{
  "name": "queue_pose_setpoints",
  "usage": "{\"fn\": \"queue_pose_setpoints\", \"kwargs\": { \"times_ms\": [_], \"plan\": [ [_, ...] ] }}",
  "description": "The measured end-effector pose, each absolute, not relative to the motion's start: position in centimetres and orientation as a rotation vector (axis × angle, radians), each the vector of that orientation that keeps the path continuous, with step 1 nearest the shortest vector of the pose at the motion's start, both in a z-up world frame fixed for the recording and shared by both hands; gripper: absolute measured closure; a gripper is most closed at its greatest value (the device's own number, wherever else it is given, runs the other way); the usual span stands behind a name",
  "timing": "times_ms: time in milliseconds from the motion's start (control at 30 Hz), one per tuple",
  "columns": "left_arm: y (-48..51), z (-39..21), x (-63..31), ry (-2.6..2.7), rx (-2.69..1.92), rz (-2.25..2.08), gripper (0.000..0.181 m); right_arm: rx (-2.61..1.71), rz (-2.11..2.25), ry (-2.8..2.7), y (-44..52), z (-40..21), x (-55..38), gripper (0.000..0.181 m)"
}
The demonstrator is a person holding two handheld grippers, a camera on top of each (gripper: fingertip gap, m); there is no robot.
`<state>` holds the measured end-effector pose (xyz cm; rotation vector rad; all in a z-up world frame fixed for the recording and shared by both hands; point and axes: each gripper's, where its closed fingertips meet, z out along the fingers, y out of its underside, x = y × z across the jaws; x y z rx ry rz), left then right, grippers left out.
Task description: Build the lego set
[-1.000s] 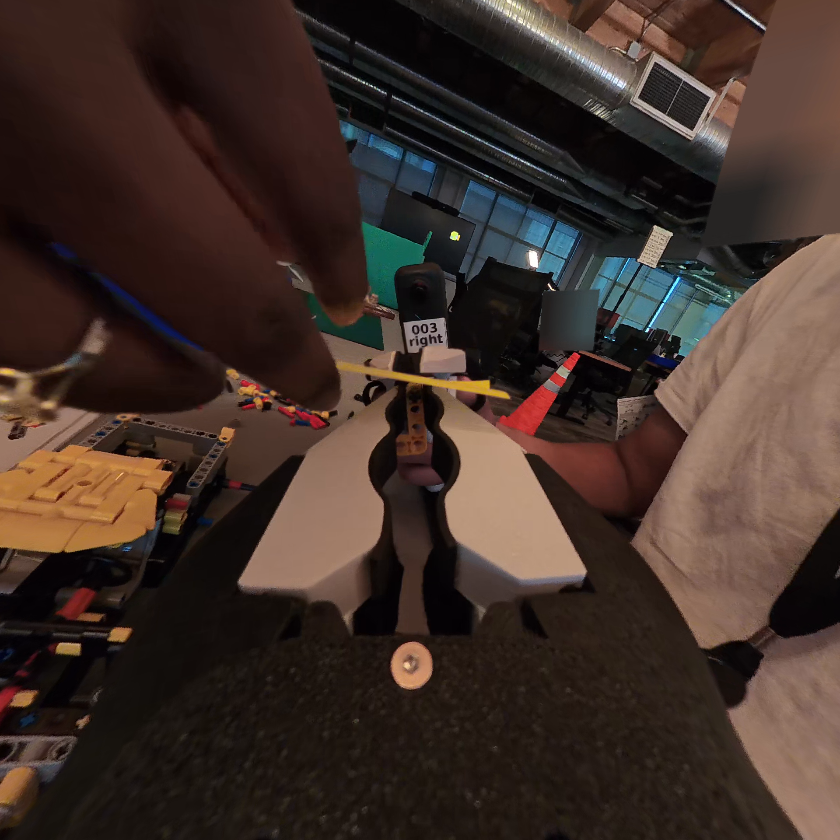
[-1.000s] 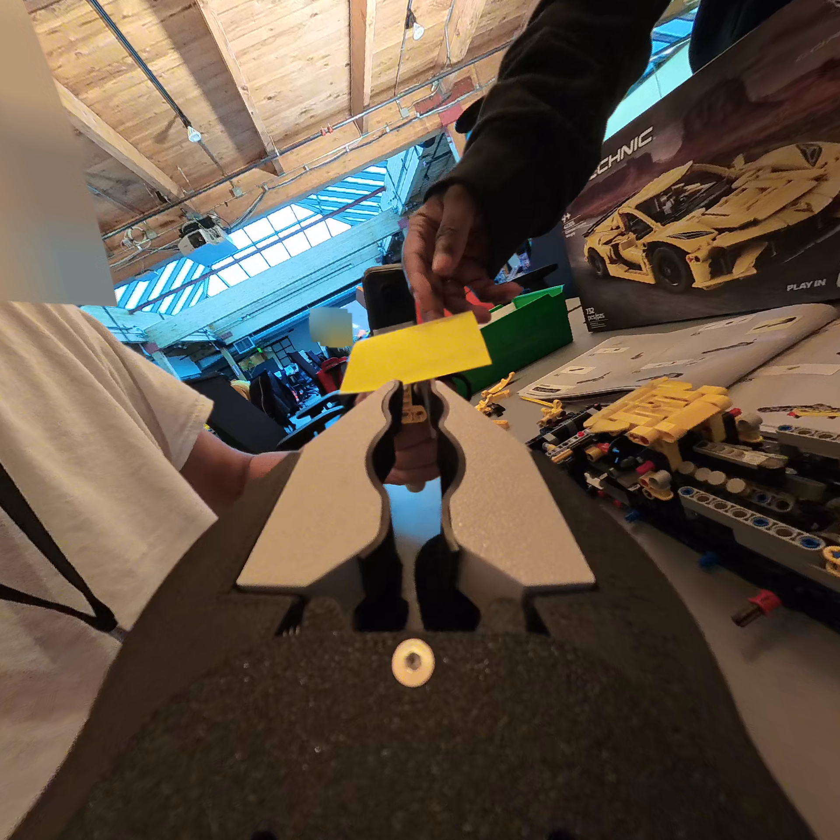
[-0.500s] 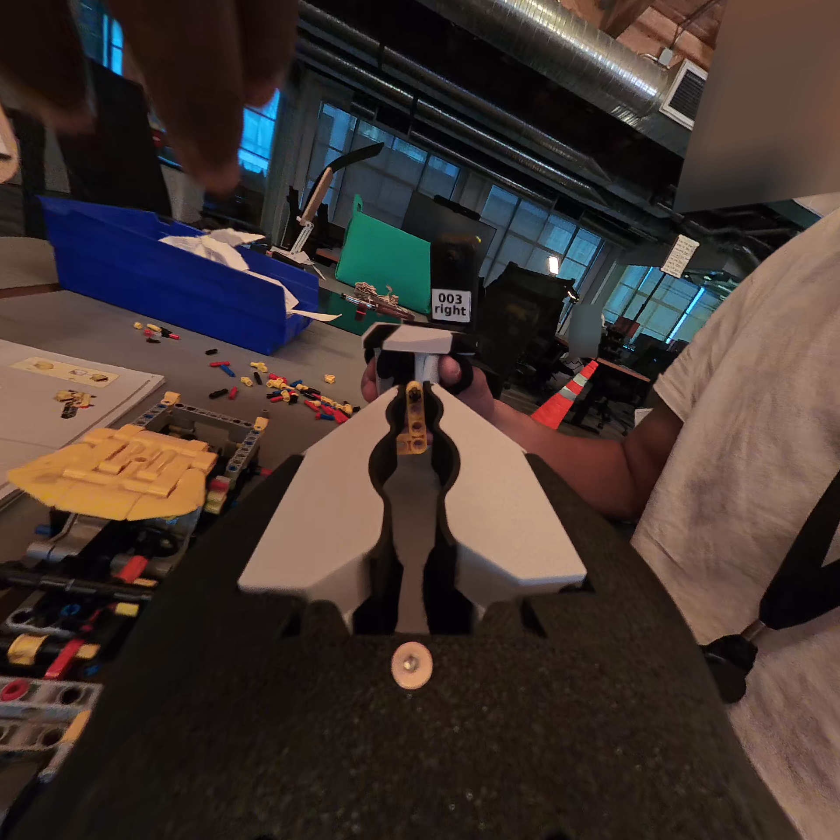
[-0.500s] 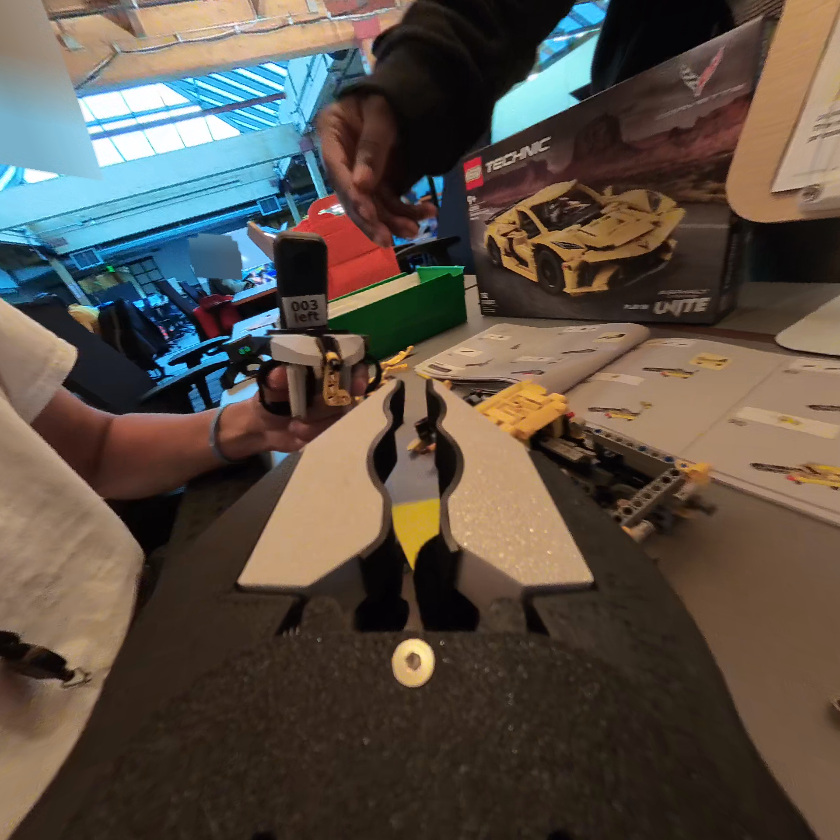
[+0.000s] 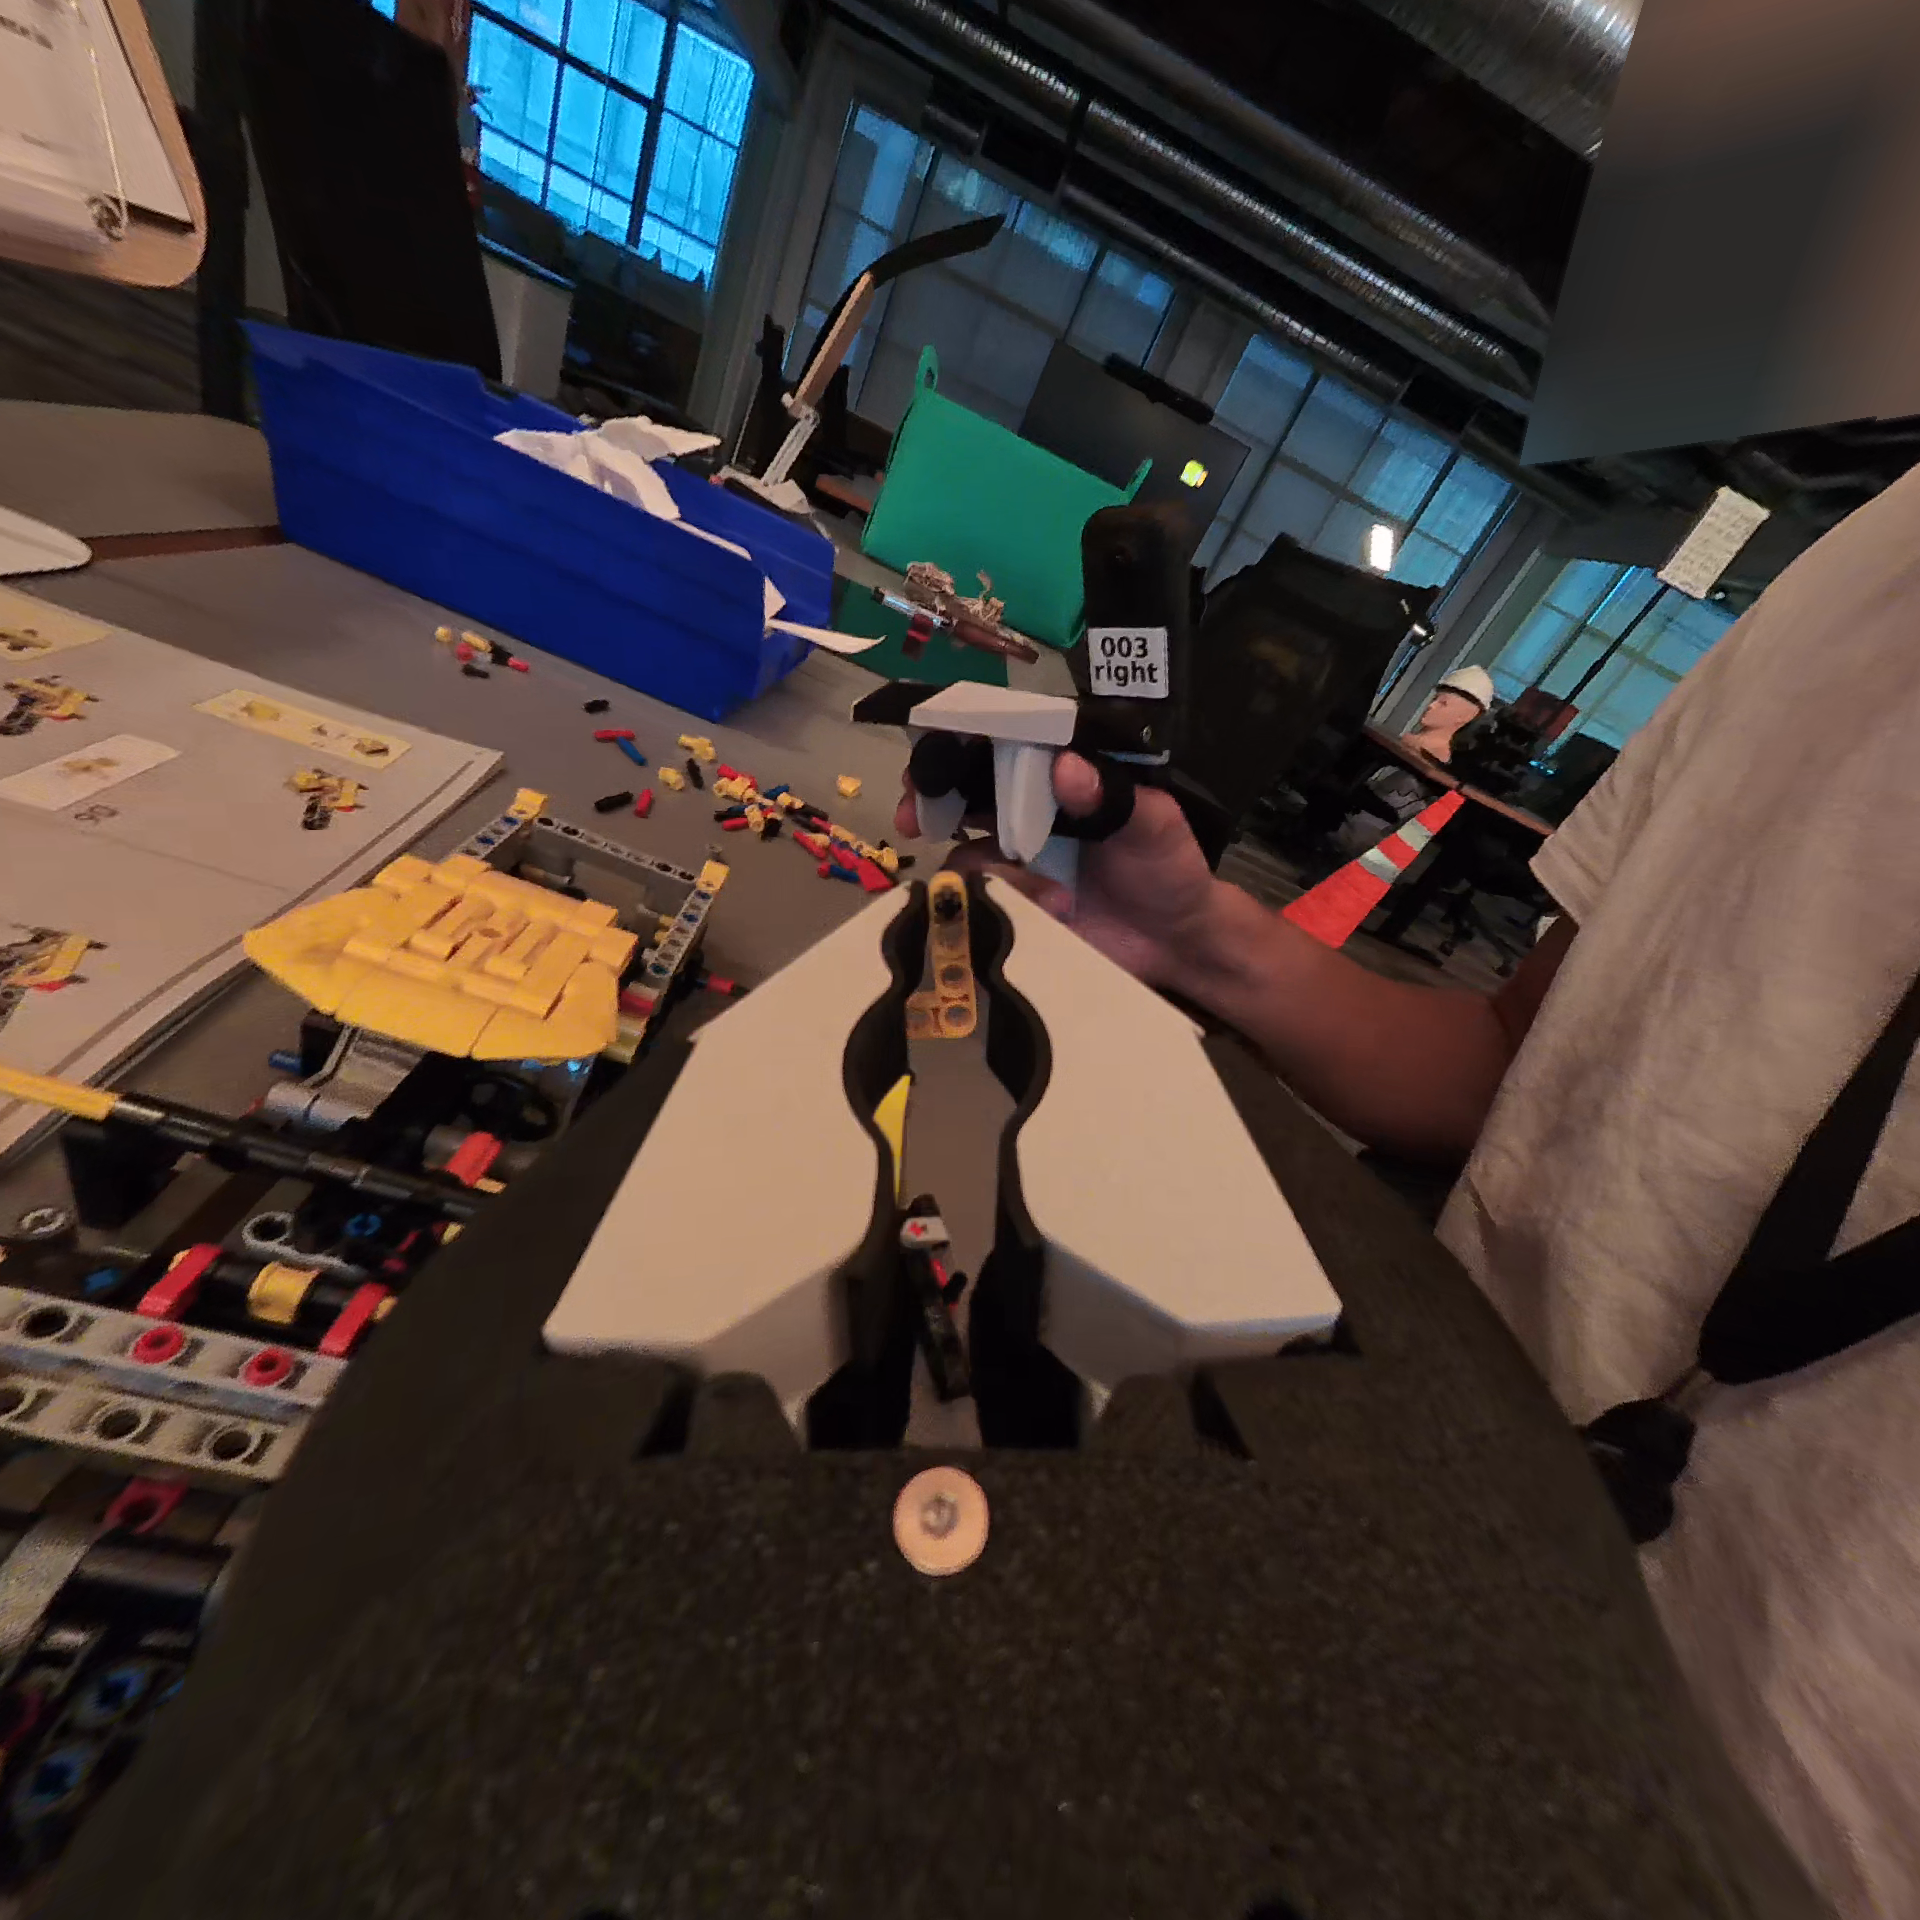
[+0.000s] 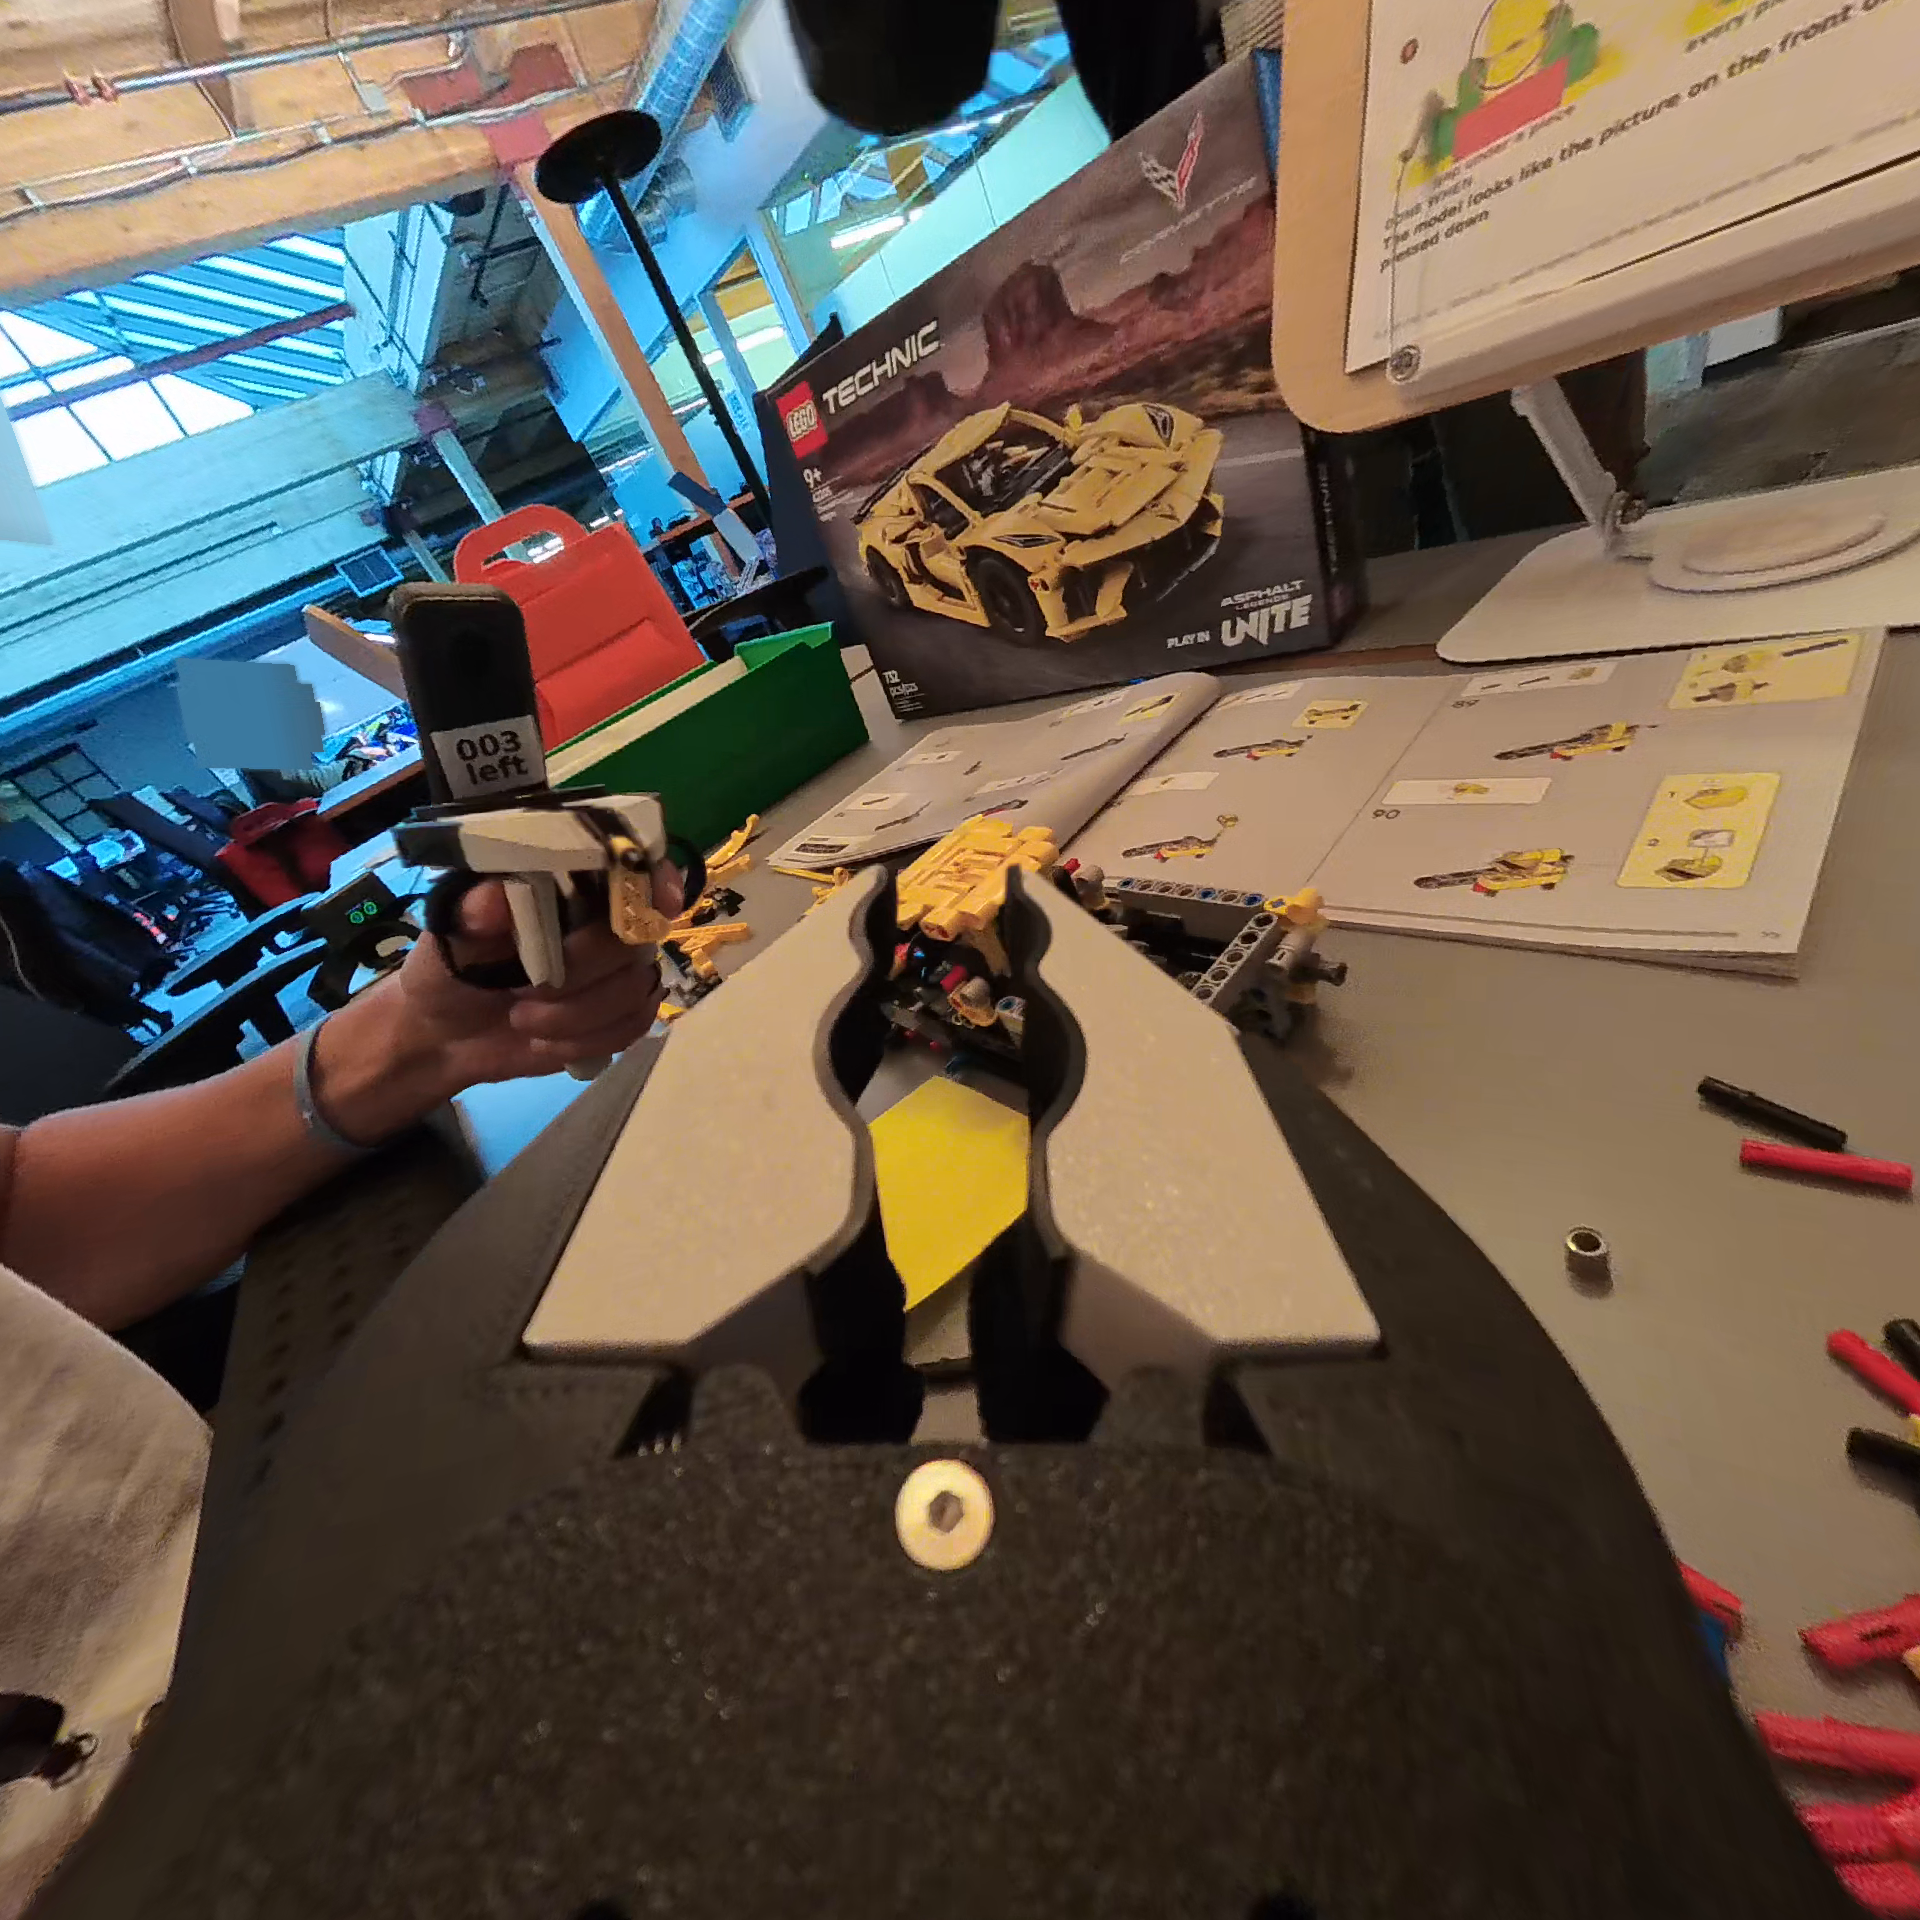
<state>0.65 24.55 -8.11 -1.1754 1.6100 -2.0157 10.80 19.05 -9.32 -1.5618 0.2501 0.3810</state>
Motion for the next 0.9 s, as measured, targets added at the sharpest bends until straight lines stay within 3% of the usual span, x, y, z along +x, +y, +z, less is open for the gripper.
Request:
{"fn": "queue_pose_setpoints", "kwargs": {
  "times_ms": [467,700,900],
  "plan": [
    [23.1,-8.4,-0.3,1.694,-1.173,-2.003,0.174,-1.626,0.247,0.148,18.8,-9.0,10.2,0.157],
    [22.6,-12.9,-0.4,1.923,-1.323,-1.716,0.174,-2.142,0.079,-0.073,13.6,-13.4,6.5,0.153],
    [22.5,-15.6,-2.5,2.061,-1.424,-1.522,0.174,-2.254,0.046,-0.204,15.9,-16.9,1.9,0.152]
  ]
}}
